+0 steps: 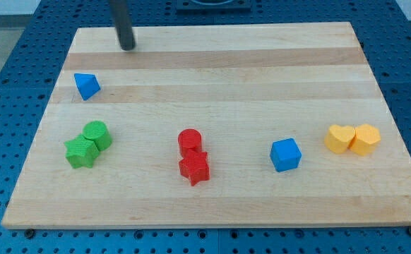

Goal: Move the blue triangle diagonally to the top left of the red circle

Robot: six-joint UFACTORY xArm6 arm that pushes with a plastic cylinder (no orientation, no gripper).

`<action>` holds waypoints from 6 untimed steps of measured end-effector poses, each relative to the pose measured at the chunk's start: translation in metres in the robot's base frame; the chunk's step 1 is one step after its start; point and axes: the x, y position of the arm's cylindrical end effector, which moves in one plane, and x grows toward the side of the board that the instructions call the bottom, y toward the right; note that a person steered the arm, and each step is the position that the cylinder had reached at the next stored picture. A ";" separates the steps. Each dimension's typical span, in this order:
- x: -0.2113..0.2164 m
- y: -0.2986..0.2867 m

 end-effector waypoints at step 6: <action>0.124 -0.079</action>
